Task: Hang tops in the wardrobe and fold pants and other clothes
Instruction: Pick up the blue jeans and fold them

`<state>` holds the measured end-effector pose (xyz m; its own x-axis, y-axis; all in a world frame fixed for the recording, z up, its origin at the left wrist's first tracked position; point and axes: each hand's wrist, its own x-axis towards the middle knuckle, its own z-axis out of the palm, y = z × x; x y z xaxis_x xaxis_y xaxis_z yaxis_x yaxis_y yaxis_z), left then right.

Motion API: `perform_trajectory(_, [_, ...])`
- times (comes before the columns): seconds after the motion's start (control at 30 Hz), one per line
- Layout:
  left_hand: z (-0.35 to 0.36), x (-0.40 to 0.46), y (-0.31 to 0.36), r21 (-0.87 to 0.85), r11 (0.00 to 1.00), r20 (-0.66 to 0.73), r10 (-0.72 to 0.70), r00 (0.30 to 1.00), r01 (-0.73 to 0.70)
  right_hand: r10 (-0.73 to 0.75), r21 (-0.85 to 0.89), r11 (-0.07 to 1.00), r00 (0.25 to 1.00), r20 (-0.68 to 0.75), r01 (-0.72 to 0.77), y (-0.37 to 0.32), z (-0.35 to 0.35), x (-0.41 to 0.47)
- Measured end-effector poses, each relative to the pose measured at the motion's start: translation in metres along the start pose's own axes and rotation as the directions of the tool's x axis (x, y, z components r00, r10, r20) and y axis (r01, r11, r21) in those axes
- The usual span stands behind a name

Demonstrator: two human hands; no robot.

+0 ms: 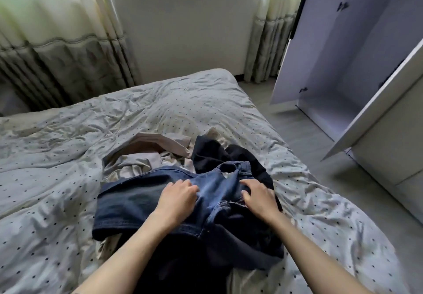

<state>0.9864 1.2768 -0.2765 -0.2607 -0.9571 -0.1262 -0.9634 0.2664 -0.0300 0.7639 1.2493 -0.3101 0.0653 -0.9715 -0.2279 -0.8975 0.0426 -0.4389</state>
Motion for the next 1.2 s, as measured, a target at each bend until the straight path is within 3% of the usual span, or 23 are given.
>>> perform_trajectory(0.1, [0.01,0.028,0.016,-0.052,0.996,0.013,0.067,0.998,-0.066,0.184,0.061,0.982,0.982,-0.038,-0.181,0.039,0.007,-0.007])
perform_trajectory(0.23, [0.018,0.089,0.04,-0.128,0.987,0.076,0.112,0.991,-0.101,0.326,0.237,0.904,0.932,0.158,-0.356,0.089,0.017,0.0])
perform_trajectory(0.33, [0.026,0.13,0.063,-0.165,0.979,0.108,0.138,0.984,-0.119,0.335,0.459,0.773,0.896,0.293,-0.439,0.111,0.018,0.009])
perform_trajectory(0.4, [0.036,0.147,0.076,-0.164,0.982,0.174,0.119,0.978,-0.09,0.345,0.509,0.724,0.883,0.319,-0.466,0.122,0.024,0.009])
perform_trajectory(0.53, [0.059,0.166,0.085,-0.094,0.995,0.371,0.077,0.926,-0.045,0.302,0.47,0.743,0.865,0.4,-0.476,0.145,0.042,0.01])
perform_trajectory(0.67, [0.069,0.183,0.08,-0.103,0.994,0.422,0.015,0.906,0.032,0.194,0.408,0.792,0.821,0.538,-0.454,0.16,0.044,0.019])
perform_trajectory(0.73, [0.07,0.19,0.077,-0.088,0.993,0.397,-0.037,0.917,0.079,0.154,0.41,0.802,0.813,0.561,-0.435,0.164,0.043,0.018])
perform_trajectory(0.87, [0.075,0.19,0.085,-0.164,0.979,0.279,-0.069,0.958,0.118,0.057,0.557,0.695,0.807,0.588,-0.454,0.17,0.037,0.014])
perform_trajectory(1.03, [0.066,0.188,0.093,-0.244,0.966,0.157,-0.046,0.986,0.084,0.042,0.47,0.785,0.793,0.608,-0.403,0.17,0.032,0.01])
perform_trajectory(1.2, [0.048,0.178,0.094,-0.307,0.951,-0.053,0.025,0.998,-0.04,0.241,0.311,0.876,0.894,0.378,-0.368,0.157,0.034,0.0])
